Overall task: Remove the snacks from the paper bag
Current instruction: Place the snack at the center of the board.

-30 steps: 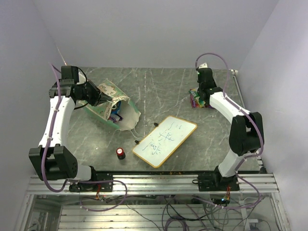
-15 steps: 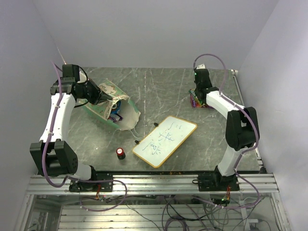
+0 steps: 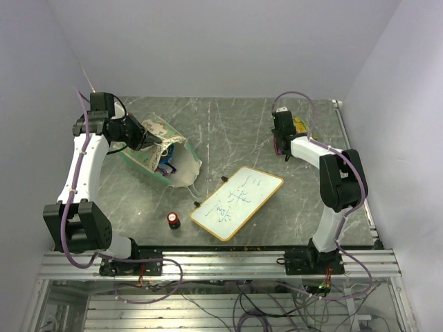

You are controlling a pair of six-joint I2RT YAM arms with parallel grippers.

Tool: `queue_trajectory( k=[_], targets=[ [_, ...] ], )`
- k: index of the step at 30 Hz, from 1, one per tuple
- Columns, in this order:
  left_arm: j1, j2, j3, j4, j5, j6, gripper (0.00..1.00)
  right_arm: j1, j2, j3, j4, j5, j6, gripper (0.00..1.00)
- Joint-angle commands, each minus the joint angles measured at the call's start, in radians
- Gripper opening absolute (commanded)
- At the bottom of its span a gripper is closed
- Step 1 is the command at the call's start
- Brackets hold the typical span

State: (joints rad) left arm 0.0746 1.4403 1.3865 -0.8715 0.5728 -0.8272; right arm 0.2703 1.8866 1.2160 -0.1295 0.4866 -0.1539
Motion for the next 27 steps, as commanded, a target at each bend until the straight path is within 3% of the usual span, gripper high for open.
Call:
queue_trajectory(
  k=[1, 3, 6, 11, 16, 21, 24, 27],
  targets=[
    [-0.003, -0.009, 0.018, 0.004, 0.001, 0.019, 0.07, 0.003, 0.027, 0.018, -0.024, -0.071, 0.077, 0.0],
    [-0.003, -0.01, 0.035, -0.008, -0.006, 0.027, 0.07, 0.003, 0.03, 0.019, -0.031, -0.089, 0.103, 0.01],
    [-0.003, -0.014, 0.044, -0.02, -0.012, 0.033, 0.07, 0.003, 0.027, 0.025, -0.033, -0.122, 0.113, 0.12],
    [-0.004, -0.032, 0.022, -0.008, 0.0, 0.034, 0.07, 0.003, -0.044, 0.035, -0.042, -0.163, 0.107, 0.49],
    [-0.003, -0.051, -0.01, 0.033, 0.018, 0.026, 0.07, 0.003, -0.183, 0.047, -0.064, -0.309, 0.111, 0.65],
    [-0.004, -0.051, -0.013, 0.035, 0.022, 0.016, 0.07, 0.057, -0.297, -0.003, -0.013, -0.679, 0.185, 0.68],
    [-0.004, -0.049, -0.007, 0.016, 0.026, 0.025, 0.07, 0.197, -0.332, -0.074, 0.121, -0.834, 0.147, 0.68],
    [-0.003, -0.039, 0.018, -0.045, 0.019, 0.067, 0.07, 0.411, -0.339, -0.167, 0.293, -0.94, -0.027, 0.68]
  ],
)
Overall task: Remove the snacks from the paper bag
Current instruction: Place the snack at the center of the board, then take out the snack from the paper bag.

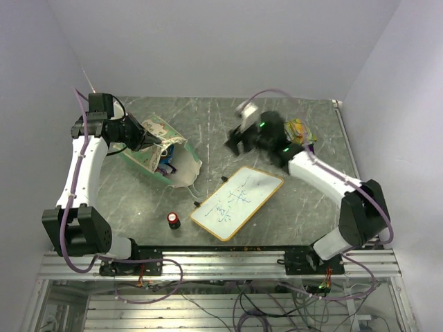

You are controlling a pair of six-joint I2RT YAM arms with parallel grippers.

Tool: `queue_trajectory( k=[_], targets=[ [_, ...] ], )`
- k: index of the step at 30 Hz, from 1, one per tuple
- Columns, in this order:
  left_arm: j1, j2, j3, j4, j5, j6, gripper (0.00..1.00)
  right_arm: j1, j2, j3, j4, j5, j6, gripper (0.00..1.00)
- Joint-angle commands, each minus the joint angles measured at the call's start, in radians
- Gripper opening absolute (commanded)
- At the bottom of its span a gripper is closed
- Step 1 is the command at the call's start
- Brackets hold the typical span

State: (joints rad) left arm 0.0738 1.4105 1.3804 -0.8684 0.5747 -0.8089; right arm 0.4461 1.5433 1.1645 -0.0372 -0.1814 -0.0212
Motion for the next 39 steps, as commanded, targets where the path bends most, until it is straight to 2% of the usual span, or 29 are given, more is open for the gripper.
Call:
queue_trajectory(
  k=[1, 3, 6, 11, 15, 21, 26, 33, 39],
  targets=[
    [-0.003, -0.007, 0.029, -0.062, 0.016, 0.058, 0.07, 0.29, 0.01, -0.141, 0.265, -0.27, -0.206, 0.68],
    [-0.003, -0.008, 0.033, -0.083, 0.016, 0.069, 0.07, 0.369, 0.039, -0.19, 0.441, -0.272, -0.264, 0.66],
    [-0.003, -0.016, 0.043, -0.116, 0.014, 0.085, 0.07, 0.423, 0.132, -0.189, 0.627, -0.287, -0.279, 0.58],
    [-0.003, -0.018, 0.067, -0.188, 0.0, 0.127, 0.07, 0.466, 0.338, -0.063, 0.7, -0.286, -0.384, 0.45],
    [-0.003, -0.035, 0.051, -0.206, 0.001, 0.138, 0.07, 0.498, 0.438, -0.017, 0.703, -0.263, -0.555, 0.37],
    [-0.003, -0.034, 0.044, -0.221, 0.011, 0.152, 0.07, 0.518, 0.562, 0.057, 0.699, -0.218, -0.615, 0.38],
    [-0.003, -0.028, 0.055, -0.238, 0.009, 0.168, 0.07, 0.52, 0.65, 0.122, 0.695, -0.154, -0.618, 0.45],
    [-0.002, -0.031, 0.045, -0.247, 0.016, 0.169, 0.07, 0.52, 0.748, 0.194, 0.733, -0.156, -0.623, 0.59],
    [-0.003, -0.032, 0.065, -0.279, 0.006, 0.181, 0.07, 0.523, 0.848, 0.337, 0.743, -0.146, -0.6, 0.6]
  ],
)
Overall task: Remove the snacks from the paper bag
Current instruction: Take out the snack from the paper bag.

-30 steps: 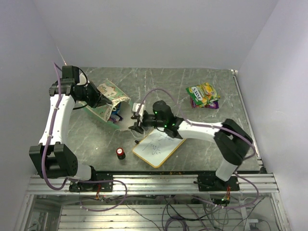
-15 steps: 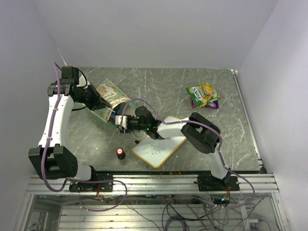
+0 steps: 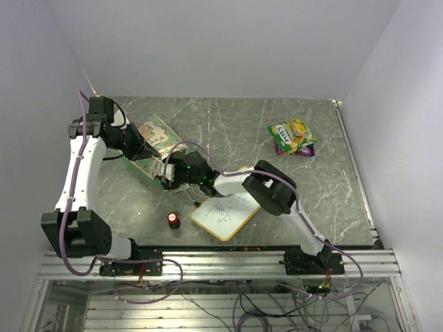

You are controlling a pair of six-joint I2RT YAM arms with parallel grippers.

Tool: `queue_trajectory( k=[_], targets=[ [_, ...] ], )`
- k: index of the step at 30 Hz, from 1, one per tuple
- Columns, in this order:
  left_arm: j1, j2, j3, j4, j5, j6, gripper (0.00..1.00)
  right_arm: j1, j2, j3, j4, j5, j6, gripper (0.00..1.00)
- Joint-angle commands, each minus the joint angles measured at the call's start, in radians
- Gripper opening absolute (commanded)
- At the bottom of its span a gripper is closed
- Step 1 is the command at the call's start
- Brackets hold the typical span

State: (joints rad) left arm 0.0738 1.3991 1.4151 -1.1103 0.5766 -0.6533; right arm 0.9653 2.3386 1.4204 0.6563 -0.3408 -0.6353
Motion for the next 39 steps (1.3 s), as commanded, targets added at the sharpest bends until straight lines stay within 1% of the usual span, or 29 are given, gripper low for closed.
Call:
queue_trajectory(
  k=[1, 4, 7, 10, 11, 13, 14, 23, 29, 31, 35, 39],
  targets=[
    [-0.002, -0.024, 0.029, -0.04, 0.003, 0.028, 0.07, 0.004, 0.064, 0.097, 0.052, 0.012, 0.019, 0.58],
    [-0.003, -0.03, 0.022, -0.039, 0.007, 0.024, 0.07, 0.003, 0.077, 0.098, 0.096, 0.019, 0.048, 0.5],
    [-0.003, -0.034, 0.013, -0.03, 0.007, 0.021, 0.07, 0.0, 0.059, 0.076, 0.1, 0.037, 0.059, 0.34],
    [-0.003, -0.03, 0.028, -0.032, -0.004, 0.025, 0.07, -0.002, 0.026, 0.057, 0.055, 0.046, 0.051, 0.2],
    [-0.002, -0.028, 0.031, -0.028, -0.004, 0.022, 0.07, -0.003, 0.014, 0.05, 0.043, 0.047, 0.054, 0.12],
    [-0.003, -0.025, 0.031, -0.015, 0.0, 0.015, 0.07, -0.008, -0.014, 0.034, 0.027, 0.052, 0.073, 0.01],
    [-0.003, -0.025, 0.03, -0.008, 0.001, 0.011, 0.07, -0.011, -0.03, 0.019, 0.019, 0.054, 0.09, 0.0],
    [-0.002, -0.017, 0.059, 0.021, -0.032, 0.02, 0.07, -0.042, -0.189, -0.112, -0.009, 0.034, 0.174, 0.0],
    [-0.002, -0.031, 0.026, 0.103, -0.007, -0.019, 0.07, -0.048, -0.283, -0.167, -0.08, -0.002, 0.231, 0.0],
    [-0.001, -0.038, 0.016, 0.125, 0.001, -0.031, 0.07, -0.05, -0.311, -0.177, -0.131, -0.012, 0.266, 0.0],
    [-0.002, -0.036, 0.006, 0.138, -0.008, -0.033, 0.07, -0.057, -0.419, -0.179, -0.308, -0.066, 0.34, 0.0],
    [-0.002, -0.022, 0.007, 0.107, -0.035, -0.038, 0.07, -0.058, -0.542, -0.189, -0.495, -0.087, 0.378, 0.0]
  ],
)
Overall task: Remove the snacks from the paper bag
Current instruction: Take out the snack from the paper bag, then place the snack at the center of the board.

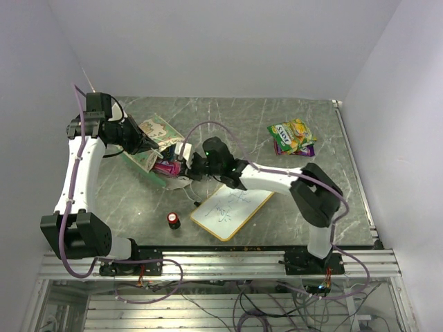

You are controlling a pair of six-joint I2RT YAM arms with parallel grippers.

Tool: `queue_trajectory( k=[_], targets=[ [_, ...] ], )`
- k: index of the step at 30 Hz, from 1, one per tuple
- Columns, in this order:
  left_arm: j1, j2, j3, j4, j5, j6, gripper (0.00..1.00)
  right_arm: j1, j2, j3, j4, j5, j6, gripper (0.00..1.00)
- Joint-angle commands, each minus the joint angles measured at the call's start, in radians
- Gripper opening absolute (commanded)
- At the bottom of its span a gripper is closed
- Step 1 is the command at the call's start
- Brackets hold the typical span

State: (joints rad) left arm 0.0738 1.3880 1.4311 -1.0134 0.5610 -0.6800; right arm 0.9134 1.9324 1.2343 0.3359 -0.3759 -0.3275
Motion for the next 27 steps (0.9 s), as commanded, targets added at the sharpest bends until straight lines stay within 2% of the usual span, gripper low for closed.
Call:
queue_trajectory(
  k=[1, 6, 11, 14, 16, 19, 24, 27],
  targets=[
    [-0.002, -0.008, -0.011, 0.001, -0.027, -0.016, 0.07, -0.006, -0.171, -0.011, -0.221, -0.066, 0.069, 0.0],
    [-0.002, 0.012, -0.001, -0.004, -0.042, -0.038, 0.07, -0.006, -0.398, -0.068, -0.481, -0.071, -0.004, 0.0],
    [-0.001, 0.018, 0.008, -0.007, -0.033, -0.036, 0.07, -0.007, -0.624, -0.141, -0.71, 0.149, -0.167, 0.0],
    [-0.002, 0.015, -0.002, 0.004, -0.017, -0.039, 0.07, -0.054, -0.746, -0.203, -0.679, 0.352, -0.207, 0.0],
    [-0.002, 0.012, -0.004, 0.009, -0.015, -0.038, 0.07, -0.161, -0.787, -0.227, -0.59, 0.46, -0.166, 0.0],
    [-0.001, 0.019, -0.002, 0.016, -0.017, -0.035, 0.07, -0.339, -0.727, -0.166, -0.534, 0.626, -0.07, 0.0],
    [-0.002, 0.032, 0.009, 0.041, -0.005, -0.038, 0.07, -0.512, -0.462, -0.006, -0.523, 0.879, 0.034, 0.0],
    [-0.001, 0.043, 0.035, 0.034, -0.007, -0.022, 0.07, -0.569, -0.318, 0.105, -0.572, 0.96, 0.068, 0.0]
  ],
)
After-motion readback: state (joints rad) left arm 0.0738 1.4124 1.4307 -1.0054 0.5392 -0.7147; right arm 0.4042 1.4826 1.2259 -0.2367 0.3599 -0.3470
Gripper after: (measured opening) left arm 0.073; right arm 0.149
